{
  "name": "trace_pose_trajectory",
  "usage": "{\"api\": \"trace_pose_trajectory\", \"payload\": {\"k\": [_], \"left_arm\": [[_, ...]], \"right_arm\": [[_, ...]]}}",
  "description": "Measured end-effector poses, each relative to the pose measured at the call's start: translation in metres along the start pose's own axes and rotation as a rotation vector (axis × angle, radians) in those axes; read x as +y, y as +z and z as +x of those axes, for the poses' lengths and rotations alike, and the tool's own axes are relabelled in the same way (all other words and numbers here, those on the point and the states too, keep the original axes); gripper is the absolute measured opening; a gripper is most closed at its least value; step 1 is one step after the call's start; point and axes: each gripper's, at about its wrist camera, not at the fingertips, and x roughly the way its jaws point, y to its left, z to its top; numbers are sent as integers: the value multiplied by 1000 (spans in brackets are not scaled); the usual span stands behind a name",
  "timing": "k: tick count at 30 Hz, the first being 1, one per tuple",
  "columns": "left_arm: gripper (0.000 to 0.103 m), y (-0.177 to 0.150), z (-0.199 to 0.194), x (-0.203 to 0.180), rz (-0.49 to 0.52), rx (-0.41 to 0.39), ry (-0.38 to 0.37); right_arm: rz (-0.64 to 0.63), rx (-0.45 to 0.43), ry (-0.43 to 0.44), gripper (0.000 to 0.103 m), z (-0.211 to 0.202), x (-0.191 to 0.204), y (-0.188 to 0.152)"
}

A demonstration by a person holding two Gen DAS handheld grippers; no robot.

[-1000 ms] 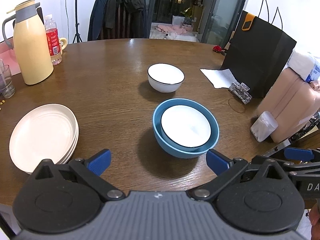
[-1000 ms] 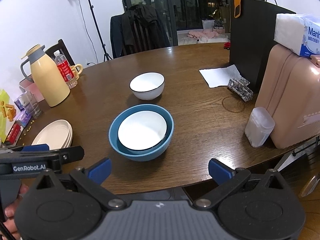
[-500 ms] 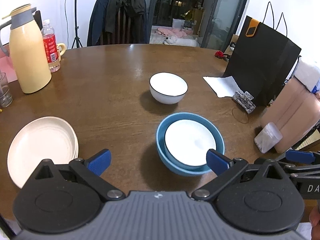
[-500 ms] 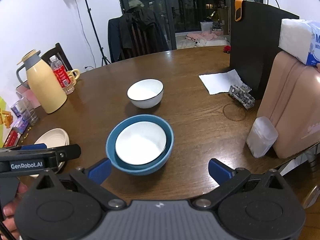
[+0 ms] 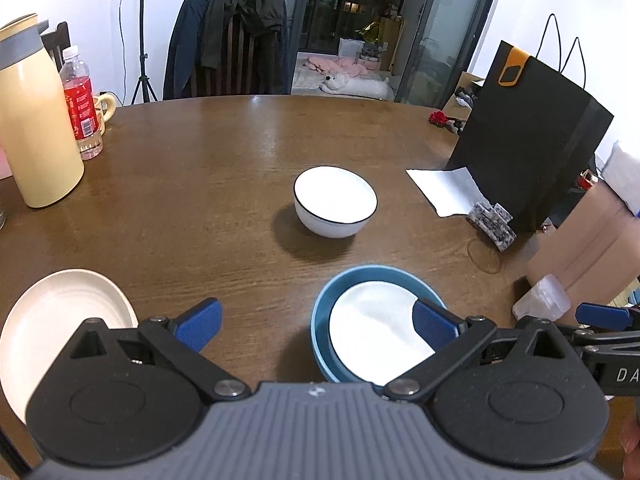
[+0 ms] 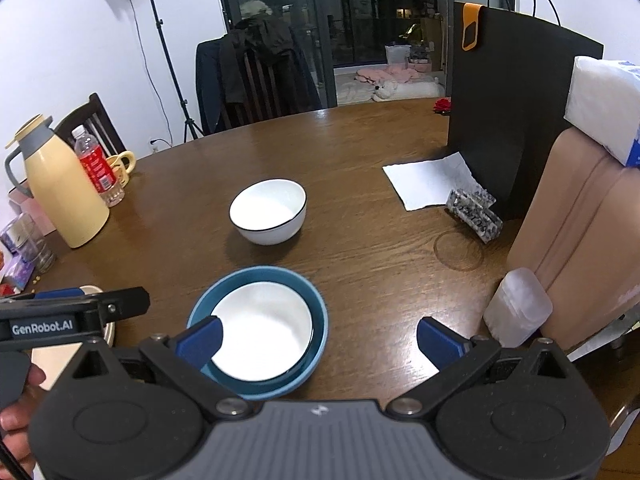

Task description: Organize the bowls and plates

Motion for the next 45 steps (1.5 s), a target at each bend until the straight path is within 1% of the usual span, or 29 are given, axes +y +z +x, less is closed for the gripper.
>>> {"api": "trace_pose_trajectory", "payload": {"k": [9,23,32,38,45], "left_arm": [[103,14,16,8,-22,17,8],[103,27,47,17,-41,78,16],[103,31,70,21,-51,131,11],[103,30,90,28,-70,184,4],[103,31,109,36,-86,223,0]], "right_arm": [[-4,22,-2,103,22,1,17],[4,99,12,103,60,2,33],[24,150,5,103,83,-1,38],[31,194,-12,103,101,-4,41],[67,217,-18,103,117,-12,48]]}}
